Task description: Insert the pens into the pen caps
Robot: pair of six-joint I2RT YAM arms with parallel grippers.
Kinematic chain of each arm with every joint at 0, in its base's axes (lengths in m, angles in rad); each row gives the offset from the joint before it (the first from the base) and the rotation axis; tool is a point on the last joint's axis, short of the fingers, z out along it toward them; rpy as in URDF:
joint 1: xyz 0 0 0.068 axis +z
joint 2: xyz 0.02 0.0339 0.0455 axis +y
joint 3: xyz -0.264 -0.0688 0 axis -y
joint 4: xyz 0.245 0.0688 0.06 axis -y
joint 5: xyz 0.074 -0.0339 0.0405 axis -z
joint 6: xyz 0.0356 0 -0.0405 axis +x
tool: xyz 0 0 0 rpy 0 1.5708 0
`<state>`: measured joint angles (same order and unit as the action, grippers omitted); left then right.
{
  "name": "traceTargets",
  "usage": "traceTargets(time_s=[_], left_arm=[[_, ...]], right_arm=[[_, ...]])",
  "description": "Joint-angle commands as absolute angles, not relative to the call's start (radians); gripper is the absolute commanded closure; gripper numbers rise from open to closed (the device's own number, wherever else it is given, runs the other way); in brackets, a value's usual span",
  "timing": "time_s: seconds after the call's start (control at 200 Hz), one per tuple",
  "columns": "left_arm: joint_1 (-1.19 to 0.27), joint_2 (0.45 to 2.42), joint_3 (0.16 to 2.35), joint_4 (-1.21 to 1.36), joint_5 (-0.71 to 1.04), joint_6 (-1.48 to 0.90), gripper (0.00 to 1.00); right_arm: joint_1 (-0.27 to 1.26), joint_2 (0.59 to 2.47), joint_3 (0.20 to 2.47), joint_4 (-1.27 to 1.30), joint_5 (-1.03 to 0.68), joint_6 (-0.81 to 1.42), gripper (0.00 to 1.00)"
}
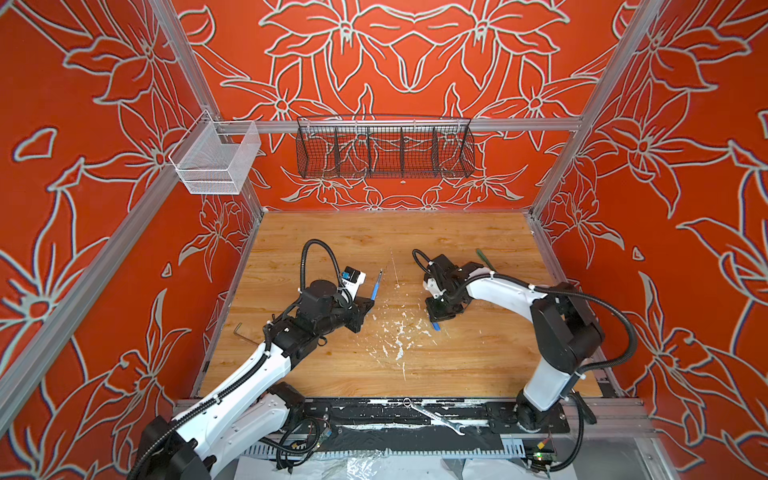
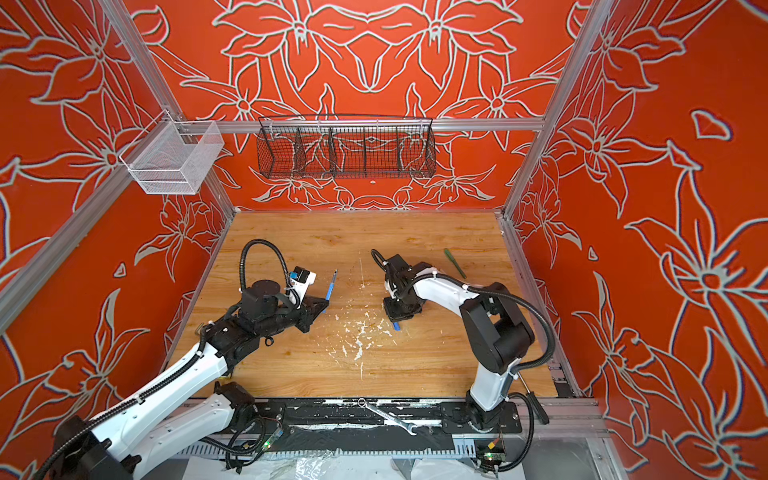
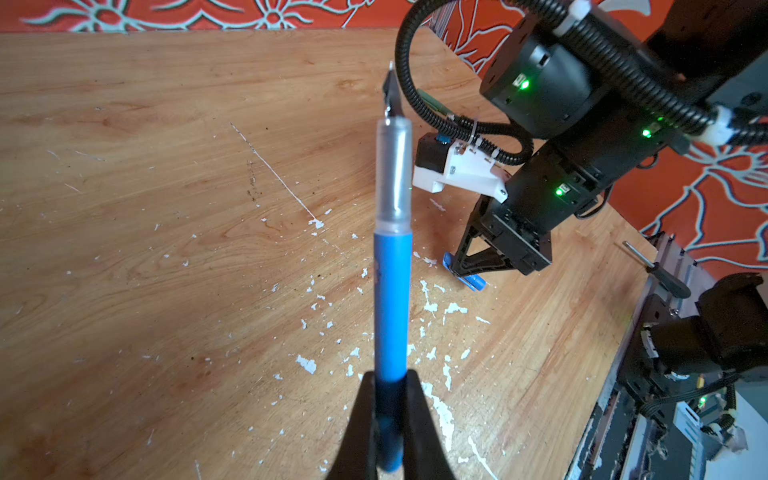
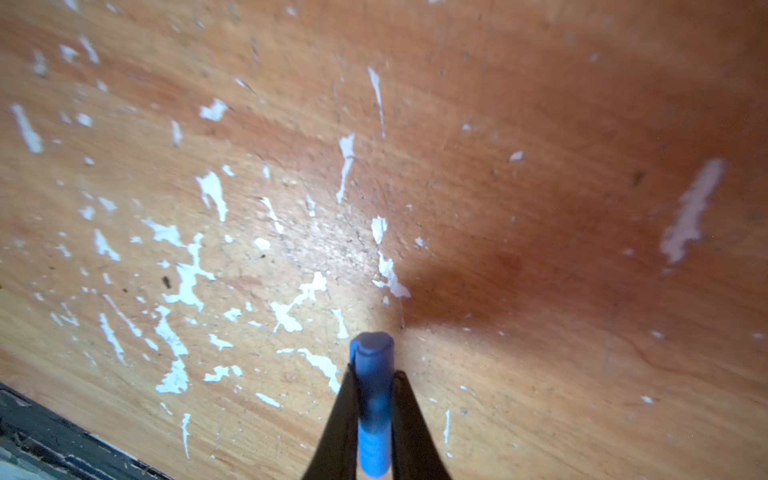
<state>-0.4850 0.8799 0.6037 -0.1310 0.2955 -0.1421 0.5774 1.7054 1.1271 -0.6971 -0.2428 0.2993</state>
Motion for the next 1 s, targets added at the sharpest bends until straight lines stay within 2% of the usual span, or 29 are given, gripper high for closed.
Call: traceTargets(time_s=[0.0,0.305,0.48,0.59,0.811,0.996], left_arm=[[-0.488,0.867,0.58,-0.078,0.339,-0.147,1.0],[-0.497,0.851,0.549,0.104,0.471,-0.15,1.0],[-0.562,0.816,0.533,0.202,0.426,-0.11,1.0],[-0.608,0.835,0.573,0.168,0.448,-0.058,1.0],[-0.661,0.848,0.592,0.158,0.435,-0.037,1.0],[-0.685,0.844,0.602,0.129,0.395,-0.02,1.0]], right_arm=[[0.581,1.596,1.088,-0.617,-0.209,0.326,0.94],[0.575,1.253,0.89,-0.205,-0.218,0.435,0.96],[0.57,1.08,0.809,-0.005,-0.189,0.48,0.96],[0.57,0.997,0.786,0.094,-0.187,0.487,0.95],[0.571,0.929,0.79,0.235,-0.227,0.502,0.94],[0.571,0.943,0.807,0.332,-0.292,0.543,0.94]])
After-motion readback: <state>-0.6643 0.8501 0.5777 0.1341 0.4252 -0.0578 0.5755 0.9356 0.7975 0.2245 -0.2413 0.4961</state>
